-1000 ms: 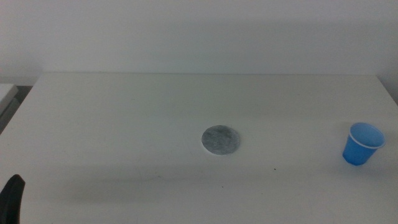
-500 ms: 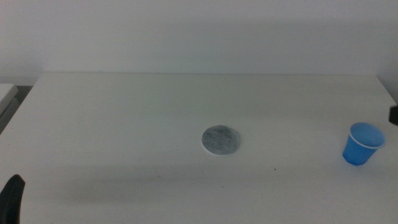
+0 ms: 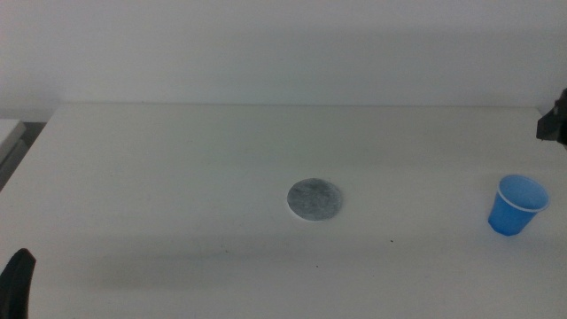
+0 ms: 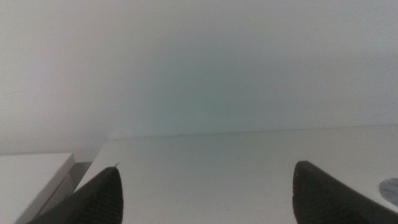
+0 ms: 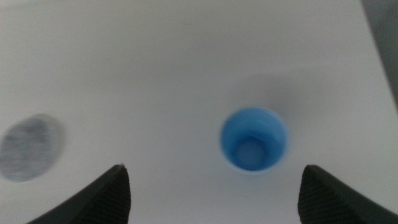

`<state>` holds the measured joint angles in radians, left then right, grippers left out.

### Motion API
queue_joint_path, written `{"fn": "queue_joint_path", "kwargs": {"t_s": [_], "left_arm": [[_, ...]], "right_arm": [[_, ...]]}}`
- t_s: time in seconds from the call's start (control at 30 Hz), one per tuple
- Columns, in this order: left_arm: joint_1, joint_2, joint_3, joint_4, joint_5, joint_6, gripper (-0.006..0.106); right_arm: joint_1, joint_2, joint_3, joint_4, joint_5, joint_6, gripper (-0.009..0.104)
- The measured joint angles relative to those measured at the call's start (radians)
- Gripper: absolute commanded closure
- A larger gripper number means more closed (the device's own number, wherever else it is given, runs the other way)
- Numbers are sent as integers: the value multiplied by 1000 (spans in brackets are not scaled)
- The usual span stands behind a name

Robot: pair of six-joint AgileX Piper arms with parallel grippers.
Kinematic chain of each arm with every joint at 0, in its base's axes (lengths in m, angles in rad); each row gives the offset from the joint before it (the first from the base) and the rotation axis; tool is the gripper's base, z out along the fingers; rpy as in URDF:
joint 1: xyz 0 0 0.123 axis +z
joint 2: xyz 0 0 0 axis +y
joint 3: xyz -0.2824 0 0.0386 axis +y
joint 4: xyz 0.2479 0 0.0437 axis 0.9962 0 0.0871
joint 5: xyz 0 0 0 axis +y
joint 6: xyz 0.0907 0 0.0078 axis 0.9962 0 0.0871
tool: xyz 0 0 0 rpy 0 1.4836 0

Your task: Place an empty cup on a cup mat.

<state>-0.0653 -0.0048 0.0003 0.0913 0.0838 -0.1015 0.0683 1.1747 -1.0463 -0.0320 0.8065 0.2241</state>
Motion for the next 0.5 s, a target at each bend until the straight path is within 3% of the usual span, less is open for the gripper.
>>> {"fn": "queue_joint_path", "kwargs": {"t_s": [0.23, 0.5], "left_arm": [[0, 0, 0, 0, 0, 0, 7], [0, 0, 0, 0, 0, 0, 7]], "right_arm": [[-78, 207, -127, -45, 147, 38, 10], [-171, 404, -139, -37, 138, 39, 19]]}}
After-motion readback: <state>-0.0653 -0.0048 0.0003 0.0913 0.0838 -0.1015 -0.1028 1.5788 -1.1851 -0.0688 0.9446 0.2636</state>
